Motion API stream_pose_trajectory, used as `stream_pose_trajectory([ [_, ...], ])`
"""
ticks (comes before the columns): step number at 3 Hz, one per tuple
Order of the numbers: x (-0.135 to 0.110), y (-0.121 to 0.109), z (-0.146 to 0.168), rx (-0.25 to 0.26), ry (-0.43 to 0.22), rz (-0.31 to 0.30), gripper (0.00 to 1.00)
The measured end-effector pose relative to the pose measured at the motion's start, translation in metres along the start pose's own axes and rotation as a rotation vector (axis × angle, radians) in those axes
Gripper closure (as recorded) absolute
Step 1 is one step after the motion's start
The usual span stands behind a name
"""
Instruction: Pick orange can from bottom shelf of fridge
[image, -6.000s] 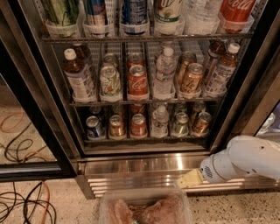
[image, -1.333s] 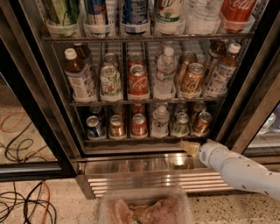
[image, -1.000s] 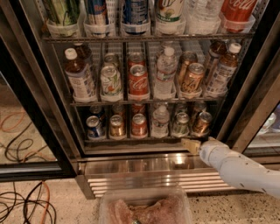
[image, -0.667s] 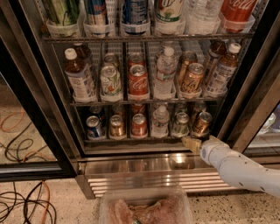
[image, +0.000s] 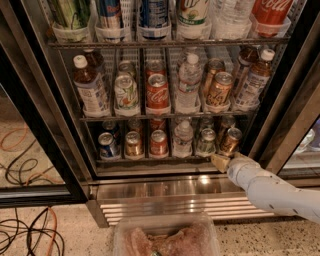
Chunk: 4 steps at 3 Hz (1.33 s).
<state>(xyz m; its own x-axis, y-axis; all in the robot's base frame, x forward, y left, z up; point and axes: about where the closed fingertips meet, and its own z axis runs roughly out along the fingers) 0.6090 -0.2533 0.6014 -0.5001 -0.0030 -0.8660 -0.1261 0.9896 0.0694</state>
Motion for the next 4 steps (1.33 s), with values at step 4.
stream_pose_trajectory([
  [4,-0.013,-0.022,0.014,0.064,-0.046,-0.035,0.38],
])
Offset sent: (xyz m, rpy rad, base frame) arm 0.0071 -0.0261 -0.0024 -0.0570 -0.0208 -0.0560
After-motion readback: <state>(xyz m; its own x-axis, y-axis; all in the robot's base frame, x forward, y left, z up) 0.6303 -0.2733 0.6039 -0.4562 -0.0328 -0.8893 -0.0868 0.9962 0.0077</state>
